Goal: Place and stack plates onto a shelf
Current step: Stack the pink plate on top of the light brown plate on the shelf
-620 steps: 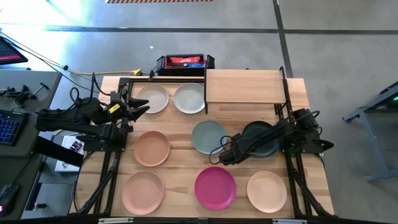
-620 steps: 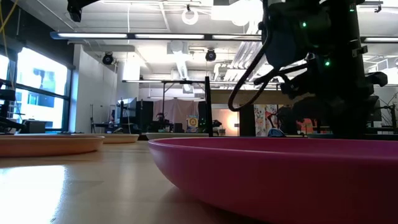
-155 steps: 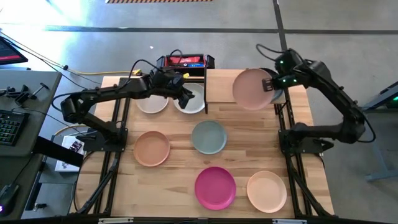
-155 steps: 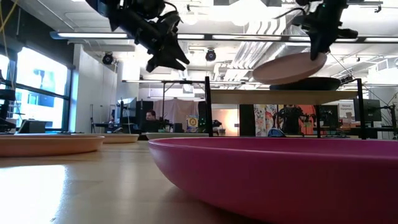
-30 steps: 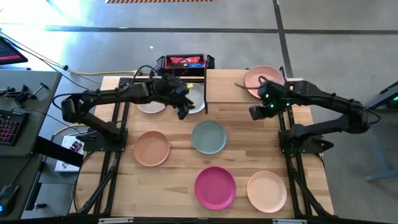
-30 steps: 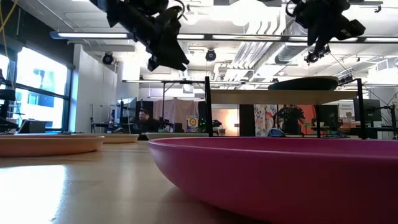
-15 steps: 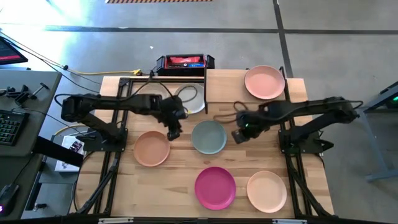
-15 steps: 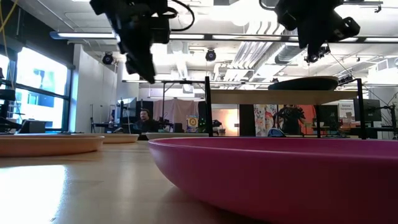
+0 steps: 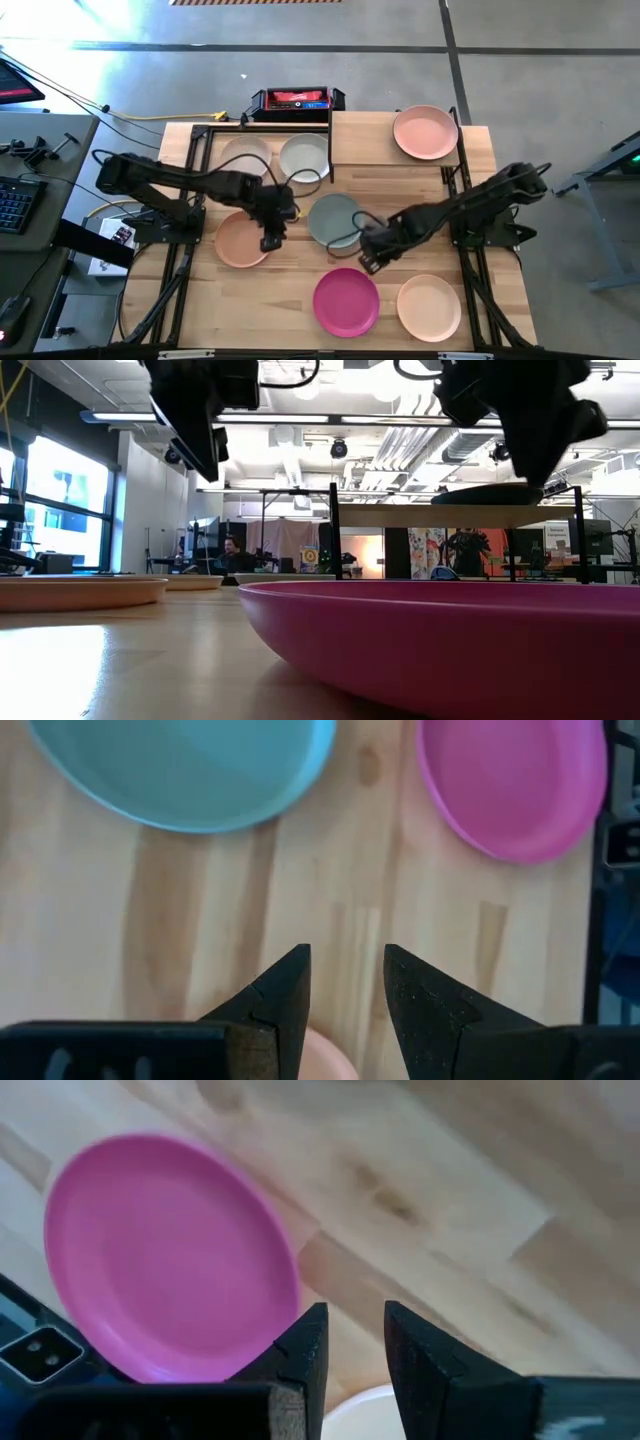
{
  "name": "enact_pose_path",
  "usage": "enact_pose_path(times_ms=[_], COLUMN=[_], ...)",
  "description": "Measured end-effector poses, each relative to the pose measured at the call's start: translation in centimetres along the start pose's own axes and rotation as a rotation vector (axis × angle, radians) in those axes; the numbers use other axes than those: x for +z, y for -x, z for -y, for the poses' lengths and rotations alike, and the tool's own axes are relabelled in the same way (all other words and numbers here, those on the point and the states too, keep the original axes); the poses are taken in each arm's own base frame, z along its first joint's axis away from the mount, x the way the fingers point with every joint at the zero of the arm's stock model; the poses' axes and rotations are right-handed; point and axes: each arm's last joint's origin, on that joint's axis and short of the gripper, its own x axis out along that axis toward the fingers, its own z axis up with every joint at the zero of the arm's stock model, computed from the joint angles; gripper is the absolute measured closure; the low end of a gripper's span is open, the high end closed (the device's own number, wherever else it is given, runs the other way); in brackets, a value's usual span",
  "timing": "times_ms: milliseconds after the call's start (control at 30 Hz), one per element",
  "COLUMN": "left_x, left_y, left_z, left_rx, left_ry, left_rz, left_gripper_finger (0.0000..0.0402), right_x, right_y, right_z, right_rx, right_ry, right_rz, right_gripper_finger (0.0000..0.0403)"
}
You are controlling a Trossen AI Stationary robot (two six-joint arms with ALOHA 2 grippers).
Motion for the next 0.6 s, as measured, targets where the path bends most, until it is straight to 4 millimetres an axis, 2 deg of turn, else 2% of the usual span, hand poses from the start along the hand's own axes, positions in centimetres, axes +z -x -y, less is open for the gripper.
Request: enact_pose_path(times_ms=[233, 600], left_x=[-0.8, -1.7], left_y=[-0.4, -0.7], left_z=[2.3, 4.5], left_rx=[-0.033, 0.004], left_ry=[-0.018, 0.032], left_rz=[-0.026, -0.025], left_gripper_finger=[0.0286, 0.0286], right_x=[-1.6, -2.6], right_y=[-2.6, -6.7], right_z=[-1.7, -2.9], right_rx=[0.014, -0.032], right_ry=[0.05, 0.091], right_rz=[-0.015, -0.009], right_gripper_finger=[0.0324, 0.0324])
